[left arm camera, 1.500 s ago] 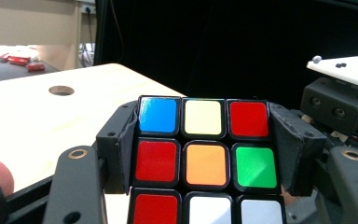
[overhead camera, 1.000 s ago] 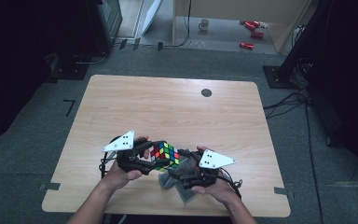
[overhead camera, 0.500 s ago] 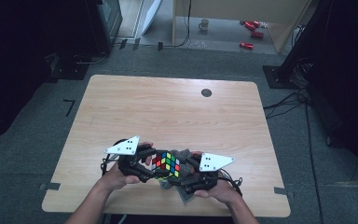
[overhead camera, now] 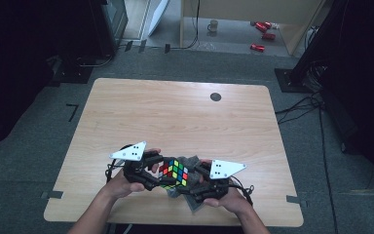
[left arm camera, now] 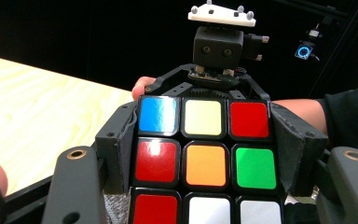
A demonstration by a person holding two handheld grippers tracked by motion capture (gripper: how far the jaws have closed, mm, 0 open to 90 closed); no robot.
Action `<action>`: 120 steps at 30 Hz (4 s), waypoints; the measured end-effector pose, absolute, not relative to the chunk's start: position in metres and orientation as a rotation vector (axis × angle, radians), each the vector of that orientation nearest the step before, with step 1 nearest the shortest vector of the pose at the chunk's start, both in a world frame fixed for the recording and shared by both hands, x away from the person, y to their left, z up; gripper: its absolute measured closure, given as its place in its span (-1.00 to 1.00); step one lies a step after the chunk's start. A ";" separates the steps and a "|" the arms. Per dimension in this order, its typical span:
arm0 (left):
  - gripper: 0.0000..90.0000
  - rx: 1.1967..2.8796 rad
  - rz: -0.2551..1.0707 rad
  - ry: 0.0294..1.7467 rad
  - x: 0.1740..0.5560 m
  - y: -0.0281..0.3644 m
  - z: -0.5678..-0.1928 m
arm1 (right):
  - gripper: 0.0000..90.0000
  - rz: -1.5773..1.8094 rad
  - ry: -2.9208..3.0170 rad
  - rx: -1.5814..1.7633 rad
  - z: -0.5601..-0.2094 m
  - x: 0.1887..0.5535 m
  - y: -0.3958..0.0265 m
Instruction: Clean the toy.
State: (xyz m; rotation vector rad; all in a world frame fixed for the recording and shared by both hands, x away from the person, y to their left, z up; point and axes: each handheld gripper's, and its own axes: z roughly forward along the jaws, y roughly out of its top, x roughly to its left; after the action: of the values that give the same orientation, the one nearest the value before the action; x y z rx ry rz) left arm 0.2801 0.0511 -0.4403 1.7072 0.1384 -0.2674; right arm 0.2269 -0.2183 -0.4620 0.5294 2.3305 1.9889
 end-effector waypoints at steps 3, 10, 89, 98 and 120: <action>-0.24 1.714 -0.237 0.137 0.278 0.051 -0.440 | -0.23 1.982 2.328 0.527 -0.461 0.226 -0.219; -0.35 1.741 -0.188 0.149 0.277 0.050 -0.438 | -0.23 1.977 2.318 0.538 -0.461 0.226 -0.225; -0.22 1.764 0.551 0.153 0.264 0.039 -0.470 | -0.39 2.057 2.152 1.305 -0.465 0.252 -0.243; -0.22 1.734 0.435 0.310 0.281 0.075 -0.463 | -0.56 1.621 2.317 0.991 -0.476 0.243 -0.247; -0.22 1.846 0.226 0.372 0.284 0.077 -0.461 | 0.69 1.183 2.404 0.944 -0.505 0.248 -0.239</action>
State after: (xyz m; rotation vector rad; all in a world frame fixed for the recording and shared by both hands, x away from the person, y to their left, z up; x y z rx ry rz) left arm 0.2839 0.0767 -0.4615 1.8459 0.3720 0.2263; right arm 0.2477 -0.2389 -0.5046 0.9440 2.4040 1.1826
